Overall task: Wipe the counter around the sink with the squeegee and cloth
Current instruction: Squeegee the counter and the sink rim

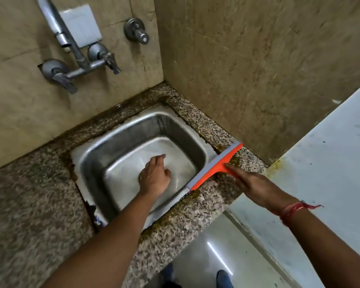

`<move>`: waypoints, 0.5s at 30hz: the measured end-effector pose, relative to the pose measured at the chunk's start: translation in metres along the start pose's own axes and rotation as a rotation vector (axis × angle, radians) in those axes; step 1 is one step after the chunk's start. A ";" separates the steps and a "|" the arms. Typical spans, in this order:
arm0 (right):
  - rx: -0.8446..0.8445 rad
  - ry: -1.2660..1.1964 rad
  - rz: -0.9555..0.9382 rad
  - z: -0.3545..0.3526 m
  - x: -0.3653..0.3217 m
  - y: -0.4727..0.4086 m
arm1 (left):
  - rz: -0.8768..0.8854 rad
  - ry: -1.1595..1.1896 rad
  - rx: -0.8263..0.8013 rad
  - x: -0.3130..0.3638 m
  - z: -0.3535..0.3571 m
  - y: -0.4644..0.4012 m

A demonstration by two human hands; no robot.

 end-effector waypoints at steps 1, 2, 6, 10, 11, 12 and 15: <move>0.021 0.016 -0.033 0.000 0.008 0.003 | -0.017 -0.003 0.007 0.003 0.005 0.012; 0.034 0.042 -0.063 0.001 0.016 0.008 | -0.034 -0.008 0.007 0.007 0.011 0.025; 0.033 0.178 -0.110 0.013 0.048 0.022 | -0.130 -0.067 0.028 0.017 0.033 0.074; 0.038 0.174 -0.148 0.020 0.053 0.008 | -0.221 -0.032 0.046 0.013 0.050 0.099; 0.028 0.151 -0.149 0.020 0.051 0.000 | -0.239 -0.004 0.042 0.012 0.055 0.102; 0.009 0.116 -0.136 0.020 0.048 -0.011 | -0.254 0.019 0.043 0.011 0.058 0.103; -0.009 0.040 -0.096 0.016 0.028 -0.048 | -0.271 0.041 0.071 0.011 0.059 0.104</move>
Point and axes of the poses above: each hand's wrist, its own y-axis away from the middle knuckle, its own z-axis out of the palm, x = y × z, the point moved 6 cm from there along -y, towards the middle knuckle, and after that the axes turned 2 degrees about -y, right-handed, at the moved point
